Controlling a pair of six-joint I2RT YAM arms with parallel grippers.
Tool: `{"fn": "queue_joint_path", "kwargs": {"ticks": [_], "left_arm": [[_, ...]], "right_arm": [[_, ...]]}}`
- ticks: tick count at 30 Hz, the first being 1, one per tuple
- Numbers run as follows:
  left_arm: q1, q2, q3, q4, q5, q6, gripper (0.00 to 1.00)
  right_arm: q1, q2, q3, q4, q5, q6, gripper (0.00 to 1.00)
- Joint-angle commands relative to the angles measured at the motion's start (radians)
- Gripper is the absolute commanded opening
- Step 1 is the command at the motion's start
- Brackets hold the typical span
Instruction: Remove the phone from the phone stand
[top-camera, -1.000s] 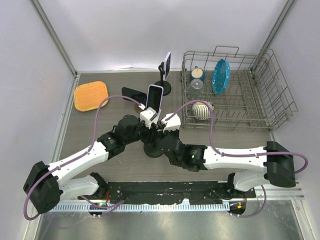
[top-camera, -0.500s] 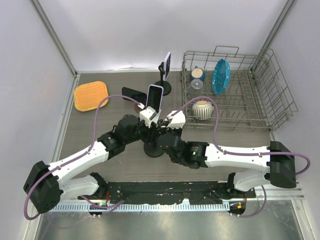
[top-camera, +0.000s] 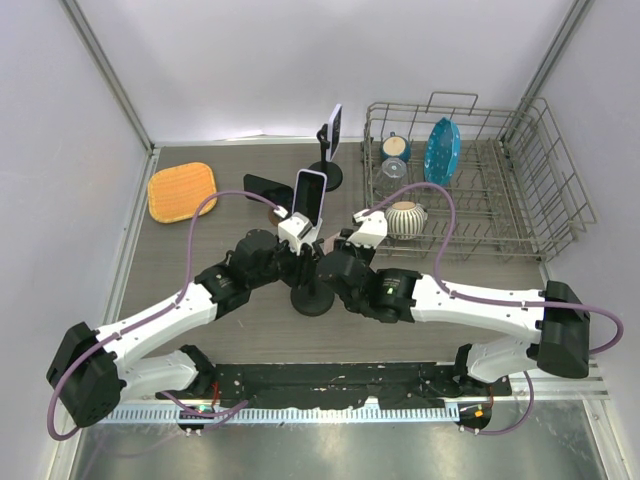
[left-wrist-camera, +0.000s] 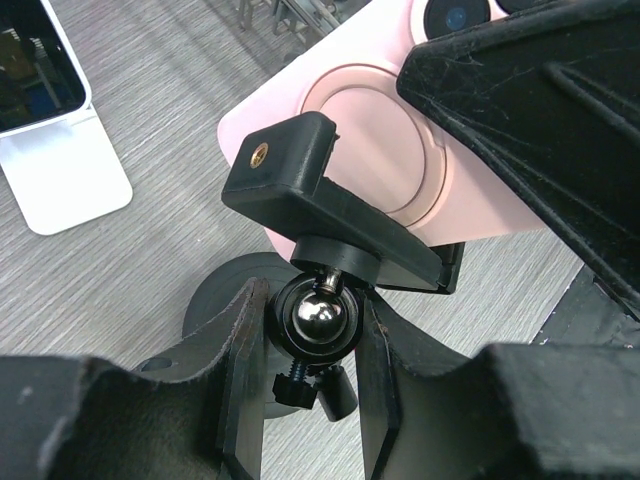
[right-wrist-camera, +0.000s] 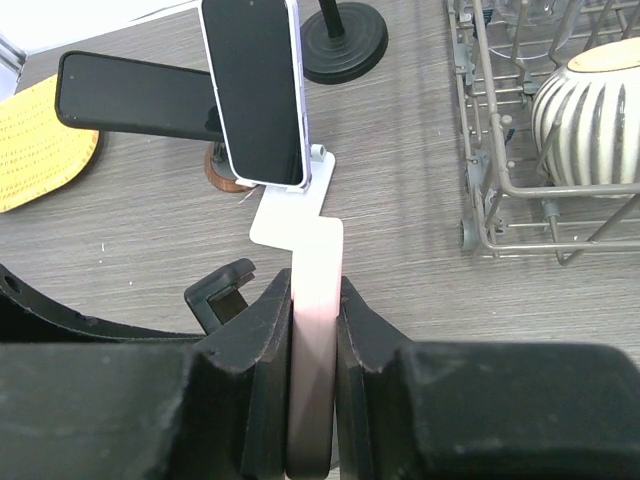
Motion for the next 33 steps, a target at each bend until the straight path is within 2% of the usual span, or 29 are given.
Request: {"fn": "queue_joint_path", "kwargs": {"ticks": [1,7,13,19,22,26,31,33], "left_arm": [[0.031,-0.022,0.028,0.010,-0.048,-0.016,0.00],[0.031,0.008,0.040,0.015,0.064,0.018,0.00],[0.013,0.020,0.049,0.005,0.078,0.038,0.00],[0.004,0.028,0.054,-0.008,0.050,0.050,0.00],[0.002,0.018,0.057,-0.025,0.006,0.062,0.00],[0.002,0.003,0.062,-0.057,-0.082,0.081,0.00],[0.018,-0.026,0.066,-0.100,-0.293,0.090,0.00],[0.057,-0.046,0.062,-0.108,-0.353,0.082,0.00]], "right_arm": [[-0.026,0.002,0.017,-0.187,0.124,-0.024,0.01],[-0.043,-0.016,0.065,-0.029,0.123,-0.171,0.01],[-0.079,-0.007,0.117,0.112,0.146,-0.311,0.01],[-0.102,-0.030,0.107,0.198,0.155,-0.366,0.01],[-0.101,-0.093,0.032,0.254,0.124,-0.398,0.01],[-0.101,-0.206,-0.061,0.247,0.084,-0.402,0.01],[-0.099,-0.361,-0.148,0.209,0.081,-0.399,0.01],[-0.101,-0.406,-0.171,0.210,0.080,-0.415,0.01]]}}
